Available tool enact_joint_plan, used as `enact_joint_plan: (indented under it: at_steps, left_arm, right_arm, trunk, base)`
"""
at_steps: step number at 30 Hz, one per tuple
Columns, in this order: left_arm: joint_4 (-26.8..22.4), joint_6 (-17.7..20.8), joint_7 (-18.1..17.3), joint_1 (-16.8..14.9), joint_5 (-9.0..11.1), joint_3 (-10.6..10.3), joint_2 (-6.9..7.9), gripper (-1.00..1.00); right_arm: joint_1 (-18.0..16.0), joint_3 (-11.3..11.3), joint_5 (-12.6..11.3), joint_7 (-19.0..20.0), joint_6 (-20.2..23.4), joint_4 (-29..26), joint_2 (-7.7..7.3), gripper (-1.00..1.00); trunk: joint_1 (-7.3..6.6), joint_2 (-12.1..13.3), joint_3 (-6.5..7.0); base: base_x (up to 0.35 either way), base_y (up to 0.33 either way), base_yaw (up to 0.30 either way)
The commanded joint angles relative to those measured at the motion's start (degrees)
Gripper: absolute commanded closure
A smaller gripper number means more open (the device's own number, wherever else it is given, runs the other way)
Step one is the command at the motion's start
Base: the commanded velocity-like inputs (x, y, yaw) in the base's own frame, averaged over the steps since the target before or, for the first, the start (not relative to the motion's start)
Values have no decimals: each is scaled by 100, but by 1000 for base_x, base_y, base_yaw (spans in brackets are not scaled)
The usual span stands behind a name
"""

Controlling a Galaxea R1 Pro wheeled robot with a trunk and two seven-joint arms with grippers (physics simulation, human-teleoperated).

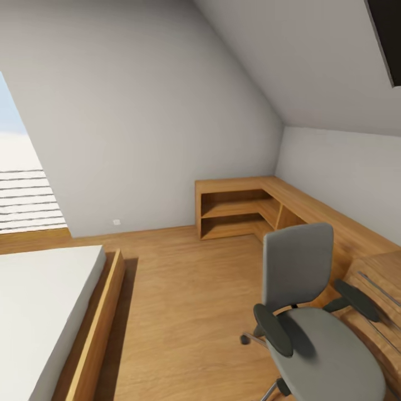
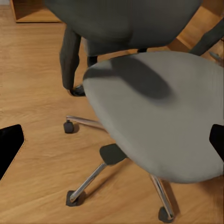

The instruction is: In the bedroom, organize the workspace by keeping the computer under the desk, ensuring the monitor is on the desk, placing the keyboard on the desk next to the monitor, placing the mouse on the desk next to the keyboard, moving the folder from the swivel chair onto the desk next to the mouse, stacking the notebook on top of the folder with the pen on top of the notebook, and positioning the swivel chair next to the desk.

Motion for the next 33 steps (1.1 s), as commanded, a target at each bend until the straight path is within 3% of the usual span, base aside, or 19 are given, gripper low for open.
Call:
enact_joint_plan:
  at_steps: [1, 18, 33]
  left_arm:
    - [-9, -11, 35, 1, 51, -50, 4, -100]
    - [-9, -2, 45, 1, 51, -46, 8, -100]
    - [-9, -2, 52, 1, 51, -53, 4, -100]
  right_arm:
    - [-5, 50, -23, -30, -12, 10, 4, -100]
    - [-5, 50, -24, -29, -5, 8, -7, -100]
    - [-5, 50, -24, -29, -5, 8, -7, -100]
  trunk:
    - [3, -5, -6]
    - [3, -5, -6]
    - [3, -5, -6]
  base:
    - [200, 248, 0]
    - [257, 203, 0]
    - [269, 33, 0]
